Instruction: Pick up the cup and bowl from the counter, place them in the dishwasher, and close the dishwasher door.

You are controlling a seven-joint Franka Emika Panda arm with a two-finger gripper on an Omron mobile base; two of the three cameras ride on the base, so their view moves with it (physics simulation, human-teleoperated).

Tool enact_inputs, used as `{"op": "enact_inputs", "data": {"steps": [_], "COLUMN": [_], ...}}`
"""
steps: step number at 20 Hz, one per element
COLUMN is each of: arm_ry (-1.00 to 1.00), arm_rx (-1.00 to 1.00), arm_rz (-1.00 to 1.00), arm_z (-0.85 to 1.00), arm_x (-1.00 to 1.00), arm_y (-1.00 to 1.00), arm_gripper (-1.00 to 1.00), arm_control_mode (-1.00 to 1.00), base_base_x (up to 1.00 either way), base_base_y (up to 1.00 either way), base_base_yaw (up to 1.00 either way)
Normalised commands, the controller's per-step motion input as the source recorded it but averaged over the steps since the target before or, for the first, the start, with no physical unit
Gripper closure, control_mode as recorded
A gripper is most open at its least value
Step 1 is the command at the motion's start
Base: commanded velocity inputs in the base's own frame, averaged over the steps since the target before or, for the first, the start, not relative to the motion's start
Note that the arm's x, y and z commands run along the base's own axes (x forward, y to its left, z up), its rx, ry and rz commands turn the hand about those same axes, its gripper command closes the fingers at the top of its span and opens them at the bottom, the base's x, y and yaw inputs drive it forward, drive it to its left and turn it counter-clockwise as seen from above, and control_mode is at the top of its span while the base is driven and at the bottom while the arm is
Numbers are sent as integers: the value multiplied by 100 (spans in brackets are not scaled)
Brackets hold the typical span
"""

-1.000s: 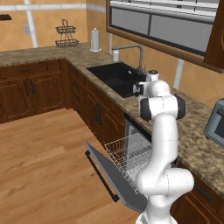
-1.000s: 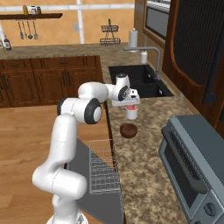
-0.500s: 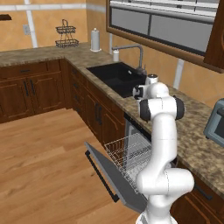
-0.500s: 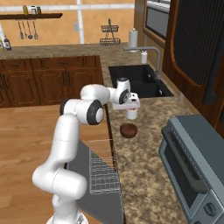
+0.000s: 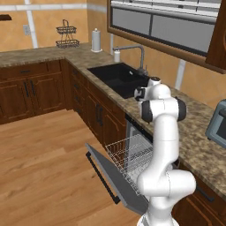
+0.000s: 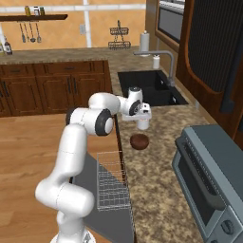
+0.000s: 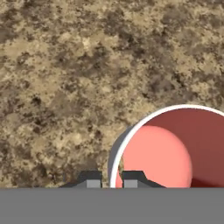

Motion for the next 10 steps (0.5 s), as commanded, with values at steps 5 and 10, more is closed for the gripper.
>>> {"op": "enact_inputs", "data": {"steps": [5,10], "arm_ry": [-11,-2], "arm_rx": [3,-1], "arm_rz": [1,0], "arm_z": [-14,0], "arm_x": [-1,-21], "arm_y": [32,88], "arm_gripper": [100,100], "arm_control_mode": [-100,-100], "base_base_x": [0,0], "base_base_y": [0,0], "base_base_yaw": [0,0]}}
